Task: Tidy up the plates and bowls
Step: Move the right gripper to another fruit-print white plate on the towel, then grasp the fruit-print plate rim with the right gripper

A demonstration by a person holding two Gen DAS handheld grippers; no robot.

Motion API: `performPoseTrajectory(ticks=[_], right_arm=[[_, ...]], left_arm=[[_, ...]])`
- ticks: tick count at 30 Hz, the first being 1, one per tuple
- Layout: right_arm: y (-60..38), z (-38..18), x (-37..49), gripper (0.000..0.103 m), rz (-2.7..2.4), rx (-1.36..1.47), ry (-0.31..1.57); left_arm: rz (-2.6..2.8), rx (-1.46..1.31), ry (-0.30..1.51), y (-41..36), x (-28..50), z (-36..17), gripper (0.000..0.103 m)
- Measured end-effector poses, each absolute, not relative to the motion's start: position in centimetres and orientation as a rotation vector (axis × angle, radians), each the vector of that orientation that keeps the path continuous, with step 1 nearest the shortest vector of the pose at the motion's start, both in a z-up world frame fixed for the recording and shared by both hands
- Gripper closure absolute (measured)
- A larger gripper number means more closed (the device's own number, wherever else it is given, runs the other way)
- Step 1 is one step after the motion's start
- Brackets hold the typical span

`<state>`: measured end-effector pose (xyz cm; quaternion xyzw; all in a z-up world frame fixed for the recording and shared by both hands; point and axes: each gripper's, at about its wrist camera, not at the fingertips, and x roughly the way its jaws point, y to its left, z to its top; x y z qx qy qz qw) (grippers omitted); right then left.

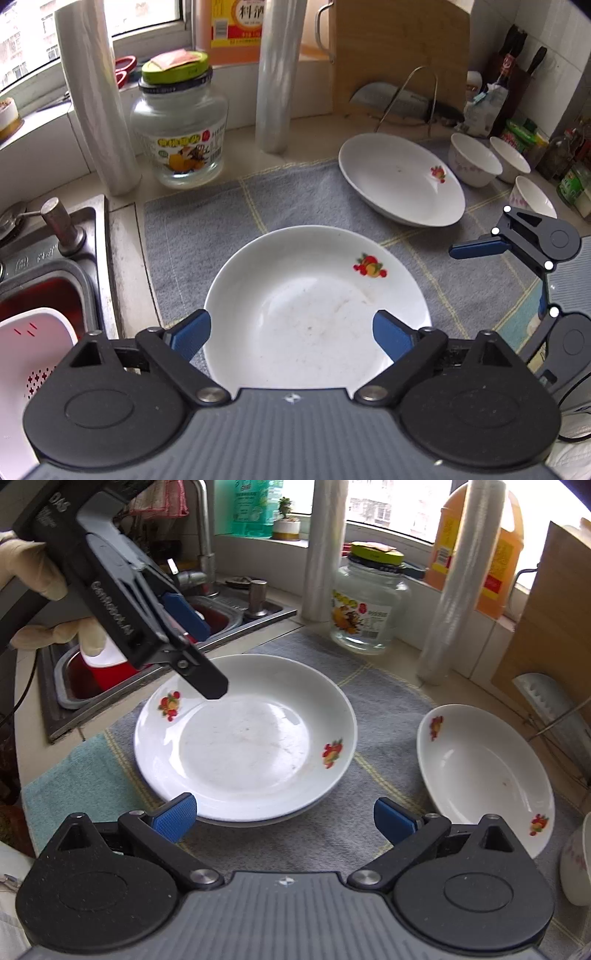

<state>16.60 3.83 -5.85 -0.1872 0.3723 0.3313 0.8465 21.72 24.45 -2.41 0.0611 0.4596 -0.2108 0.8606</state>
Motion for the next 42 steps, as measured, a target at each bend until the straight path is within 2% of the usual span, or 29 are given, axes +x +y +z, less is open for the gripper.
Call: performPoseTrajectory(ticks=[11, 24, 39, 42], right_arm=[[-4.0, -5.1, 16.1, 0.000, 0.496, -0.339, 0.745], [-11.7, -2.8, 19.6, 0.000, 0.419, -0.366, 0.735], [-12.5, -2.9, 28.7, 0.000, 0.399, -0.333, 0.855], [-12.4, -3.6, 30.7, 0.000, 0.435, -0.334, 0.881]], left_arm=[[-0.325, 0.111, 0.795, 17.7, 18.1, -1.4, 0.008], [-0.240, 0.190, 0.729, 7.2, 17.9, -3.4, 0.008], [-0.238, 0.119, 0.904, 1.2, 22.9, -9.4, 0.008], [-0.199, 0.122, 0.908, 0.7, 23.2, -10.0, 0.003]])
